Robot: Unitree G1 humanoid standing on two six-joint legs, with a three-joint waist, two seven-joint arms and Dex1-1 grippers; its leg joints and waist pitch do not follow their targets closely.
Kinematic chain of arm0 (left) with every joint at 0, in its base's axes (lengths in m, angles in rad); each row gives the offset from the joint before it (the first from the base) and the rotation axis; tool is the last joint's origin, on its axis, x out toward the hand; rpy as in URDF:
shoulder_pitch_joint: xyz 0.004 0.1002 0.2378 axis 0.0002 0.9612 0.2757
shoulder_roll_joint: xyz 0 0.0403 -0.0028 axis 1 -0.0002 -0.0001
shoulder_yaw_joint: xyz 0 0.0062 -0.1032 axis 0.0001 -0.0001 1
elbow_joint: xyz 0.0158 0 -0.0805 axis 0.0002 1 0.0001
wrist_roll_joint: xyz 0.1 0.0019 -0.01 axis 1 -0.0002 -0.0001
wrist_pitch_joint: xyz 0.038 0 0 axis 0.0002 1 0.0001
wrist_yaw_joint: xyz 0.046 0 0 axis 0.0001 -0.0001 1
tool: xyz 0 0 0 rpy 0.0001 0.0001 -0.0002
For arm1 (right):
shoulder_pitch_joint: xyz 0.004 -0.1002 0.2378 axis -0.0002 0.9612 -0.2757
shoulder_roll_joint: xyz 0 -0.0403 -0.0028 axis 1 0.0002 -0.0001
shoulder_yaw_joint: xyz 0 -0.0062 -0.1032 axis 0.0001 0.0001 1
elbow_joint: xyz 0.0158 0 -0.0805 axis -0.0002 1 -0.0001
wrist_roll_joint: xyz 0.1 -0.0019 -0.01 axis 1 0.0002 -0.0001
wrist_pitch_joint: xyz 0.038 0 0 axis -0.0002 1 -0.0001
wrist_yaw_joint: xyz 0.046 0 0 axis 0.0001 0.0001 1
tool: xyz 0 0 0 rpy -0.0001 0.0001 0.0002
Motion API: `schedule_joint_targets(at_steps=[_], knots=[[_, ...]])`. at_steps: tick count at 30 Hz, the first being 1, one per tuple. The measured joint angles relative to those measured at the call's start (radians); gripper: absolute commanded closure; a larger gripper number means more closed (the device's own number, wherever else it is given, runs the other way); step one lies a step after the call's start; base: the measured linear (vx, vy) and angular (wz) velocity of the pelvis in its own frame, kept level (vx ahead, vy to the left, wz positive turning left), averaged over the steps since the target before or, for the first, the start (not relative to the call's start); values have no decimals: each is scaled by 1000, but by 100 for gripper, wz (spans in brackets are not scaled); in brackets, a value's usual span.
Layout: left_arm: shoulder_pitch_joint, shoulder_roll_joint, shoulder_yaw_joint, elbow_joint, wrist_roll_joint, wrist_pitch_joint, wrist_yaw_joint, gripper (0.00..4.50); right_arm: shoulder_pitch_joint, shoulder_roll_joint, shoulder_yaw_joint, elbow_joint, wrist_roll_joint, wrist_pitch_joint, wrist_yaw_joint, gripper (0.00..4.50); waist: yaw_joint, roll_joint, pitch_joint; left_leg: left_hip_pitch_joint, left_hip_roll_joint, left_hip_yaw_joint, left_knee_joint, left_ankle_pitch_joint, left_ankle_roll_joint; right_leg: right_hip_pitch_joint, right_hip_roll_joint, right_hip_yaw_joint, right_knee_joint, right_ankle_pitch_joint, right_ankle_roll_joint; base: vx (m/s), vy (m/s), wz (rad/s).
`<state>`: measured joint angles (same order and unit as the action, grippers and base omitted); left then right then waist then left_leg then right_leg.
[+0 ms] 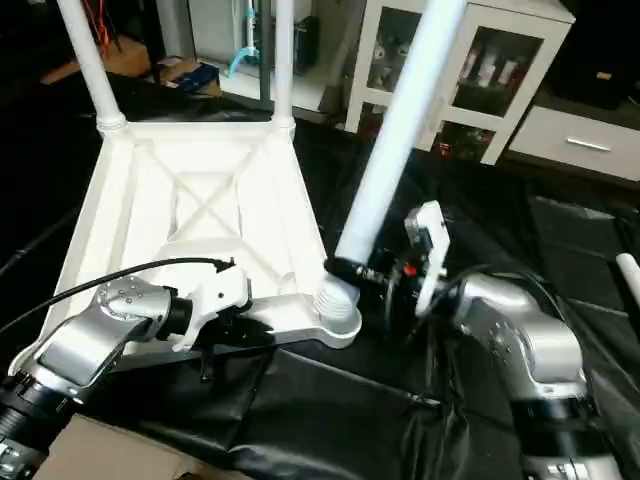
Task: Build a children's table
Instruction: Insert table leg to table base
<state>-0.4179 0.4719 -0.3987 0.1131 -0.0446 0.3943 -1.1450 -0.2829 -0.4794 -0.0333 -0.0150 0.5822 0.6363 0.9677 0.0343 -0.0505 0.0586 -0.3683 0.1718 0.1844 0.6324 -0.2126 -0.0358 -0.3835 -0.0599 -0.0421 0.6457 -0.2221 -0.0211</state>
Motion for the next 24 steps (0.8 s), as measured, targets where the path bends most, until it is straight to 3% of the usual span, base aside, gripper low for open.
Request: schedule_joint_targets(at_steps=[9,18,24], knots=[[3,8,-8,-1,1,-21,-4,450,67,-27,7,-56,1,18,13,266,0,0,0,0,0,1,0,0,0,1,0,1,0,0,1,0,0,0],[3,6,-8,-1,1,-29,-6,450,80,33,43,1,-99,-137,-40,266,1,1,0,0,0,1,0,0,0,0,0,0,-1,-1,1,0,0,0],[12,9,-4,-10,0,-25,-7,450,73,59,53,41,-120,-182,-57,266,-3,1,1,0,0,2,-1,0,0,0,0,1,-1,-1,2,0,0,0]])
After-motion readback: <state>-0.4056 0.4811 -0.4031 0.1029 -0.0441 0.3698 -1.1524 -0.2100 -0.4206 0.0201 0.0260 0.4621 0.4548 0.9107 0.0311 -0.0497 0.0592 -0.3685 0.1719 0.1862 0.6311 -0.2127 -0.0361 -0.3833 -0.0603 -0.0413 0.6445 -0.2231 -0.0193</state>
